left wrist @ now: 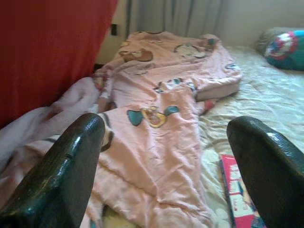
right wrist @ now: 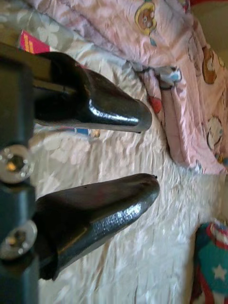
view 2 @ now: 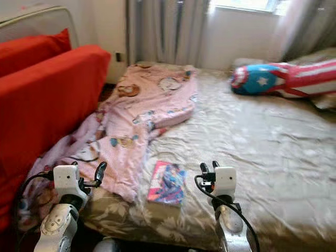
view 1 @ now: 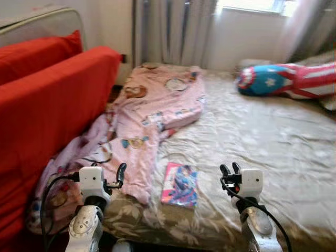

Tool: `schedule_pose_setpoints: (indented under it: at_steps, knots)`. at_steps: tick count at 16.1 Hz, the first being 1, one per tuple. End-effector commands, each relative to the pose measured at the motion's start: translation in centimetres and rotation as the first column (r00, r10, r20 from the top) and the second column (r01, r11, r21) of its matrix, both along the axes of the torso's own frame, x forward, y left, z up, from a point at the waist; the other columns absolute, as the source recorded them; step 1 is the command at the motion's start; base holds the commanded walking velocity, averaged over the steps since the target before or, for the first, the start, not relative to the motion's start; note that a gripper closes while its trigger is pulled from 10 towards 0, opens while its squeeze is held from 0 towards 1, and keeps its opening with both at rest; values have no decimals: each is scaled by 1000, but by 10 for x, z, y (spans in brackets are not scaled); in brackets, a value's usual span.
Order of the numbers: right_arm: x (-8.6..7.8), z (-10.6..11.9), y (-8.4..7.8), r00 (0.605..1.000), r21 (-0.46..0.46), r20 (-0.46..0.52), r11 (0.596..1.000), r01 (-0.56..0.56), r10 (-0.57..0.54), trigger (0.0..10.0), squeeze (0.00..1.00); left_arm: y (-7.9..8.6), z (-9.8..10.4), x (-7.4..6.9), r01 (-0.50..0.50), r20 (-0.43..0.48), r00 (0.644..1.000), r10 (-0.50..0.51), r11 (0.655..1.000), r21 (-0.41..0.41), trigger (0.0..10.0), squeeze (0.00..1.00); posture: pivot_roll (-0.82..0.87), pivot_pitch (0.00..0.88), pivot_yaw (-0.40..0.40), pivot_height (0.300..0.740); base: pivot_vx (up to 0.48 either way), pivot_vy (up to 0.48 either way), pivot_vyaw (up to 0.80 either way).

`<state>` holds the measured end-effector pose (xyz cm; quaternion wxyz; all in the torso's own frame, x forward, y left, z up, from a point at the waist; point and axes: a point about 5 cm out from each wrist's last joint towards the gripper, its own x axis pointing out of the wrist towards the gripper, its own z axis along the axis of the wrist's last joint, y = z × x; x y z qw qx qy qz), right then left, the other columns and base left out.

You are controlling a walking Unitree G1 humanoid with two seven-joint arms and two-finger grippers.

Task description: Clean up the room

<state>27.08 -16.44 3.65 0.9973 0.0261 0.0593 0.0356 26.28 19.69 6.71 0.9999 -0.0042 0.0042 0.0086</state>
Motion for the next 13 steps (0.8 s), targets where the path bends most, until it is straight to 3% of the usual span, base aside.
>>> schedule_pose_setpoints:
  at_steps: [1, 13]
  knots:
    - [1, 0, -3, 1000, -5, -2, 1000, 12, -12, 10000, 0, -5, -1, 2, 29, -16, 999, -28, 1000, 12, 10000, 0, 26, 0, -88, 656, 0, 0, 0]
    - [0, -2, -2, 1000, 7, -3, 1000, 27, -27, 10000, 0, -7, 0, 2, 47, -15, 999, -47, 999, 18, 10000, 0, 30, 0, -86, 656, 0, 0, 0]
